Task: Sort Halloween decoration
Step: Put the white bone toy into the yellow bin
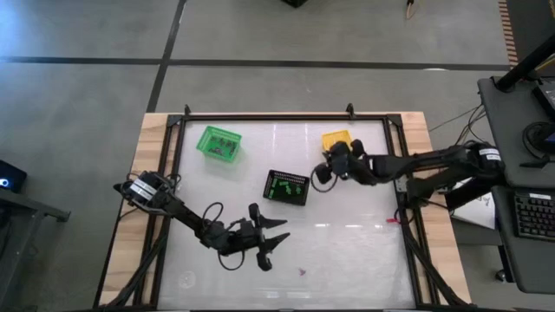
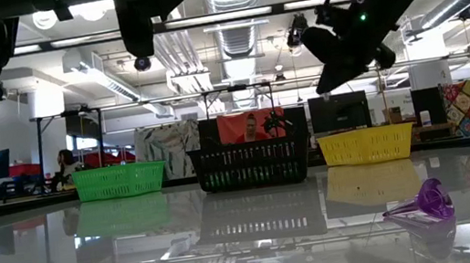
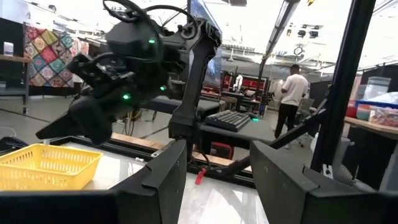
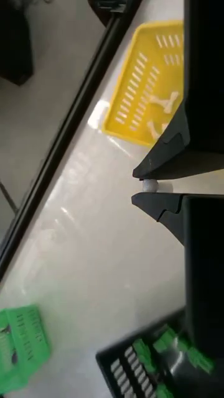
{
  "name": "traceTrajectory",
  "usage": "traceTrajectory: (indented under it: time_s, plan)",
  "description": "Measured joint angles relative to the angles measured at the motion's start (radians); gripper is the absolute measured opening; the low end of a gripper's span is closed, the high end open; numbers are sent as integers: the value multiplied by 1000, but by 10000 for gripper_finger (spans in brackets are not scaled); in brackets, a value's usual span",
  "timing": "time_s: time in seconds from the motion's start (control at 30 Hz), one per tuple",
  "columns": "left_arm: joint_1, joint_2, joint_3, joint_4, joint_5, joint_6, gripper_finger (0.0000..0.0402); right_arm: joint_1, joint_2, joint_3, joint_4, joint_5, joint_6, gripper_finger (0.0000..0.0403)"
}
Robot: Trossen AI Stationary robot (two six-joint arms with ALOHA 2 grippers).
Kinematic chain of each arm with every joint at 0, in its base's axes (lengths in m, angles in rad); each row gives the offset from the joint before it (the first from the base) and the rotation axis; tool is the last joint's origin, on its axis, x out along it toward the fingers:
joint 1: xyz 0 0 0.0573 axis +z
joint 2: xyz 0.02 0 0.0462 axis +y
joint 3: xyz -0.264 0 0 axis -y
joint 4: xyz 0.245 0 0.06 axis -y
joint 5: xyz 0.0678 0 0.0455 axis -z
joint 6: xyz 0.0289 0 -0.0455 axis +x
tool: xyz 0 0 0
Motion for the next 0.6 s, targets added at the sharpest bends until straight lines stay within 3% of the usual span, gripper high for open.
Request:
traceTrajectory:
  time_s: [0.17, 0.6]
  plan:
    - [2, 0, 0, -21, -2, 1, 159, -90, 0, 0, -6, -74, -16, 13]
    - [2, 0, 0, -40, -61, 19, 159, -261, 23, -1, -193, -117, 89, 28]
